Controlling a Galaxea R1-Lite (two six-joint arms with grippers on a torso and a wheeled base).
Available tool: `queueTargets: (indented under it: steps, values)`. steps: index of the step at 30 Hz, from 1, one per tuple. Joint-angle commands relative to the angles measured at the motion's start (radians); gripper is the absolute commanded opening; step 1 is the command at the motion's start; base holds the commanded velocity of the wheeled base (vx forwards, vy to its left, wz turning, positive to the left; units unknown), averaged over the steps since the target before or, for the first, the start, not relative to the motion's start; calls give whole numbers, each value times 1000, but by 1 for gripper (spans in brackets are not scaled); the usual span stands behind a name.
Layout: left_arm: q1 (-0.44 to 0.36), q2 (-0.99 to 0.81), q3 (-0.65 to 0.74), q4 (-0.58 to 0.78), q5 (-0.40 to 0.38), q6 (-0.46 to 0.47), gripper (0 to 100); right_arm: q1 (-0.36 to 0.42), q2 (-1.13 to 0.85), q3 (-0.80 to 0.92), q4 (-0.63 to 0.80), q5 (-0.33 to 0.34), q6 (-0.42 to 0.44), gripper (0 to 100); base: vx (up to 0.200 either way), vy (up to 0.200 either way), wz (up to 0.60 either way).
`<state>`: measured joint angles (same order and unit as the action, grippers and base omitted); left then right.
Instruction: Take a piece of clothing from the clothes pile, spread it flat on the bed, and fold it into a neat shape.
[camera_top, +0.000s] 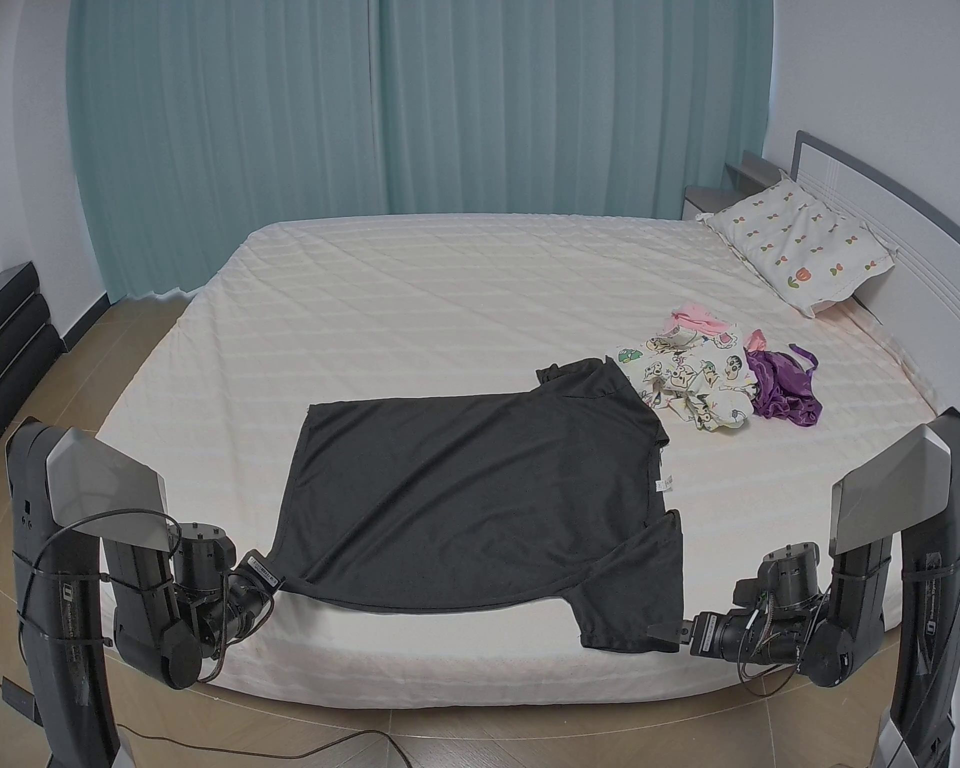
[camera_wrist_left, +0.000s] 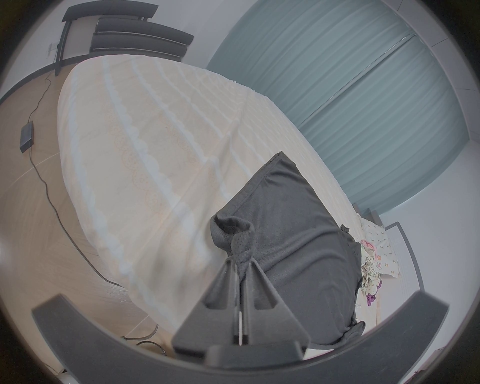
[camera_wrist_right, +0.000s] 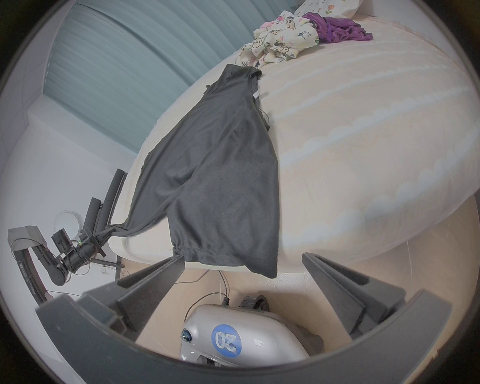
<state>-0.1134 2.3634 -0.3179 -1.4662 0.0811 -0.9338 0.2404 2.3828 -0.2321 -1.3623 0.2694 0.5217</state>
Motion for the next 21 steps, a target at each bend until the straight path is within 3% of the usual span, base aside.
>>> queueTargets:
  steps: [1, 7, 21]
  values:
    - [0, 2, -3, 0, 0, 0, 0, 34, 19, 11, -1, -16, -2, 100, 0, 0, 0]
    - [0, 2, -3, 0, 0, 0, 0, 56, 18, 0, 2, -16, -6, 100, 0, 0, 0]
    - [0, 2, -4, 0, 0, 0, 0, 49, -5, -148, 154, -18, -14, 100, 0, 0, 0]
